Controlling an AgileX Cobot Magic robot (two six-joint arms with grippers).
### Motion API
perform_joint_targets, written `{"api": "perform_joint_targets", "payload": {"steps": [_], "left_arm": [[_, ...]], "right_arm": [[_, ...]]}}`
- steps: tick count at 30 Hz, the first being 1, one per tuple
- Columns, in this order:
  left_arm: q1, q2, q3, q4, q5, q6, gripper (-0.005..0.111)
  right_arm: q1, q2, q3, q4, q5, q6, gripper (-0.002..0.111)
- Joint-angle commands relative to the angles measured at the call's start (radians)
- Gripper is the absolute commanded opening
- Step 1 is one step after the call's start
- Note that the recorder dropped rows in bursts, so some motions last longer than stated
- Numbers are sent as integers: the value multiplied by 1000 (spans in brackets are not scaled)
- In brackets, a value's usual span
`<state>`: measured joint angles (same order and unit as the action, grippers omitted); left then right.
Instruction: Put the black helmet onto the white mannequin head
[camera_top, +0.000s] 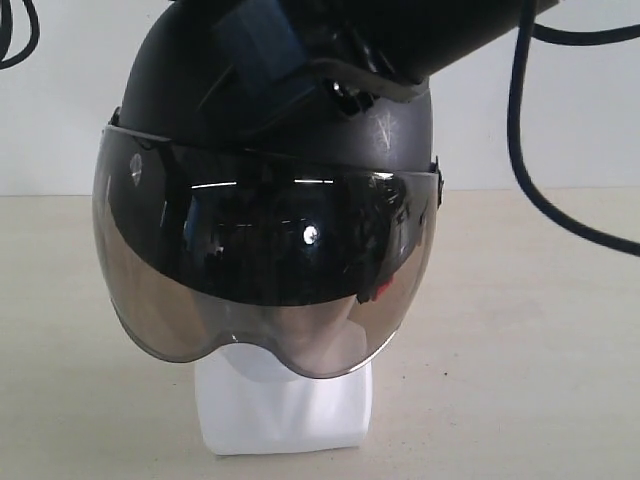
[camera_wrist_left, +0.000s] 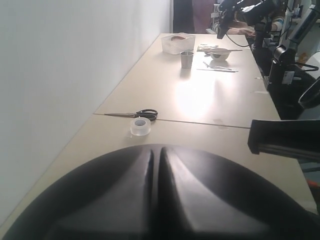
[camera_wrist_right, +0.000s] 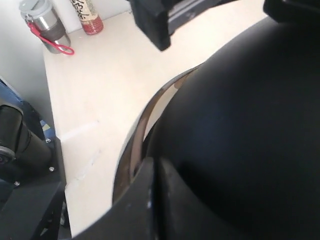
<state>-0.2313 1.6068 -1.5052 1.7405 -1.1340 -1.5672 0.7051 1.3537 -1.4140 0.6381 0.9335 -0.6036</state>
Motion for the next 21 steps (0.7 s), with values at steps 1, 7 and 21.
{"api": "perform_joint_targets", "payload": {"steps": [1,7,21], "left_arm": [[2,6,-5,4,5,-13,4],[2,6,-5,4,5,-28,4],[2,11,-5,4,15,-40,4]], "right_arm": [[49,21,6,-104,35,42,0],[60,44,6,-104,36,56,0],[61,54,66,-150,51,104,0]]}}
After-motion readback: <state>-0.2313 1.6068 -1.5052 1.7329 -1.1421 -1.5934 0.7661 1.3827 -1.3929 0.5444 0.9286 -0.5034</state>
